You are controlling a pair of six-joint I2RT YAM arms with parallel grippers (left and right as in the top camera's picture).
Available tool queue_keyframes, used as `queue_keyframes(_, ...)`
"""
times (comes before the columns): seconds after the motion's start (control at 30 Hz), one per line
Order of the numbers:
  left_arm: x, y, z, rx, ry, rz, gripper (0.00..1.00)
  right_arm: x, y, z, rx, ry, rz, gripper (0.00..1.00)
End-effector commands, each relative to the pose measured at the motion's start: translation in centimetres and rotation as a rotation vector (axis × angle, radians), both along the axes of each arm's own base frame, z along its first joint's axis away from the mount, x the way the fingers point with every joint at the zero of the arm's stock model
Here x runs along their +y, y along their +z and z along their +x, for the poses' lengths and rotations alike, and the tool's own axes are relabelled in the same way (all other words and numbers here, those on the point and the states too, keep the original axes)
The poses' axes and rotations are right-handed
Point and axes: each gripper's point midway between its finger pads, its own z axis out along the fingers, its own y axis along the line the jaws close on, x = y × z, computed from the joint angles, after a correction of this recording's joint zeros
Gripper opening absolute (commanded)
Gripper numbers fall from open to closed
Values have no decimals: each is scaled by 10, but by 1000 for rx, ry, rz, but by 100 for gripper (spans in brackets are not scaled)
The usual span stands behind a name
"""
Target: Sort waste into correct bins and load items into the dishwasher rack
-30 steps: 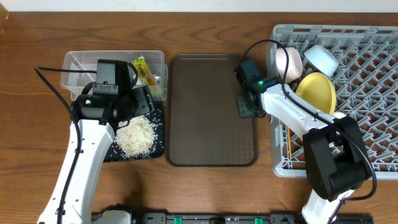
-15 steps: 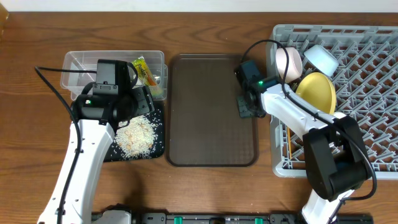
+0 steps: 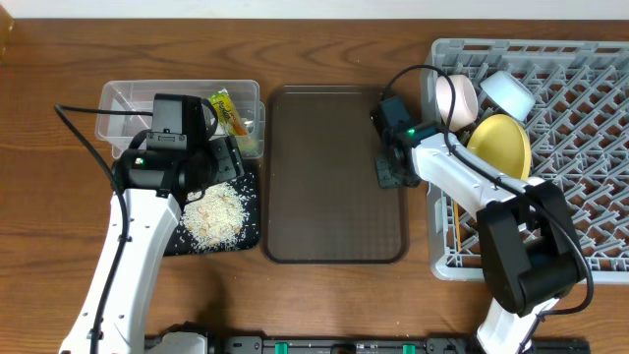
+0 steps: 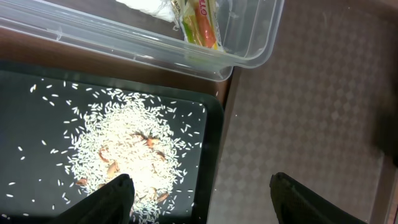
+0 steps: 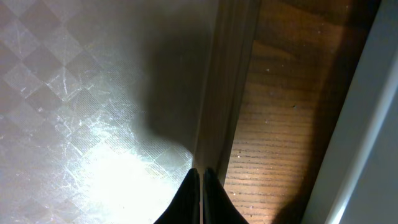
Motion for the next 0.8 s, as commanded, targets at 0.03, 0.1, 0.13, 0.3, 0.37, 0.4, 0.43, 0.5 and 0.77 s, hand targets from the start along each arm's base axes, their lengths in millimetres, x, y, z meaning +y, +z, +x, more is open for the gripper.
queue_keyframes(0.03,2,1,-1,0,11,2,73,-8,-7,-4,15,-47,-26,2)
queue_keyframes(0.1,2,1,-2,0,11,2,73,-12,-7,-5,11,-72,-45,2)
queue_keyframes(0.13,2,1,-2,0,11,2,73,-13,-7,-5,12,-76,-50,2)
queue_keyframes(0.3,2,1,-2,0,11,2,73,-18,-7,-6,15,-103,-57,2)
queue_keyframes(0.37,2,1,-2,1,11,2,73,-21,-7,-6,13,-126,-66,2)
queue_keyframes(0.4,2,1,-2,1,11,2,73,-21,-7,-6,11,-132,-67,2)
queue_keyframes(0.43,2,1,-2,0,11,2,73,-22,-6,-6,9,-134,-70,2)
queue_keyframes(0.5,2,1,-2,0,11,2,73,-22,-6,-5,7,-135,-72,2)
queue_keyframes(0.77,2,1,-2,0,11,2,73,-35,-5,-7,-5,-215,-115,2)
